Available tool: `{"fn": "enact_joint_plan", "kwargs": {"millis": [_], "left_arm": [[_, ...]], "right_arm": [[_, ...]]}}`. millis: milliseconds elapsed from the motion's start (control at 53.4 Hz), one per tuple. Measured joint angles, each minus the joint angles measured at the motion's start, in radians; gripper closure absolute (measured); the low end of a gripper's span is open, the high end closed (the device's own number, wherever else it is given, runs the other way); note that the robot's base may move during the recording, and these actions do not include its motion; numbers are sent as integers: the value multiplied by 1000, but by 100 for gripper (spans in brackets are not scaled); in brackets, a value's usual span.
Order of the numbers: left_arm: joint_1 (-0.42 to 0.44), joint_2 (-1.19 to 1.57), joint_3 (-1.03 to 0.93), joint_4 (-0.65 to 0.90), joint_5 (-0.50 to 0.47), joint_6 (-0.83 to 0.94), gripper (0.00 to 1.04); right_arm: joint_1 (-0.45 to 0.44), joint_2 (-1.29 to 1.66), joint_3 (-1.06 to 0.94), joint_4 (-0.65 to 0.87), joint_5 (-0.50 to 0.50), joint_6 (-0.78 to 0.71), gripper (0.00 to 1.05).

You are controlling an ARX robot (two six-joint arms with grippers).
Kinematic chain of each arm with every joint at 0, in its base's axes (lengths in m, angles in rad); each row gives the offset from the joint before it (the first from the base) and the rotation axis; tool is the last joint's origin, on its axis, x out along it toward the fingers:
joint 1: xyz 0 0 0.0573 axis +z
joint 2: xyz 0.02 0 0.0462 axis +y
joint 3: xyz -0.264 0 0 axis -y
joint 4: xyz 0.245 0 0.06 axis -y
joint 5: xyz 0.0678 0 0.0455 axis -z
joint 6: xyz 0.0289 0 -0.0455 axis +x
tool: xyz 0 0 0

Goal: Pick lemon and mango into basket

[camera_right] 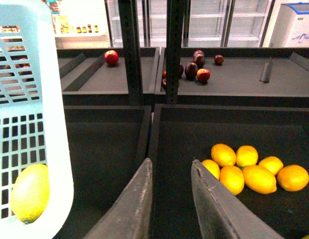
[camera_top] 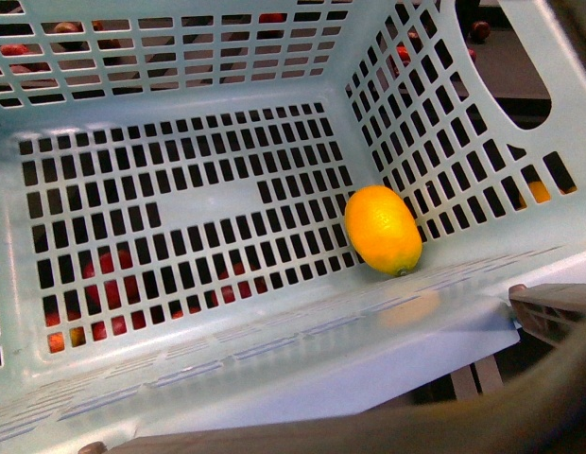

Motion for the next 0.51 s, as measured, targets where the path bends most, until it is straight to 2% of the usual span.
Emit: {"fn": "enact_joint_plan", "kwargs": {"millis": [356, 506], "left_arm": [[-2, 0, 0, 0, -1, 1, 99], [-2, 0, 0, 0, 3, -1, 99]], "right_arm": [[0, 0, 0, 0, 2, 0, 9], [-2, -2, 0, 0, 1, 0, 9]]}}
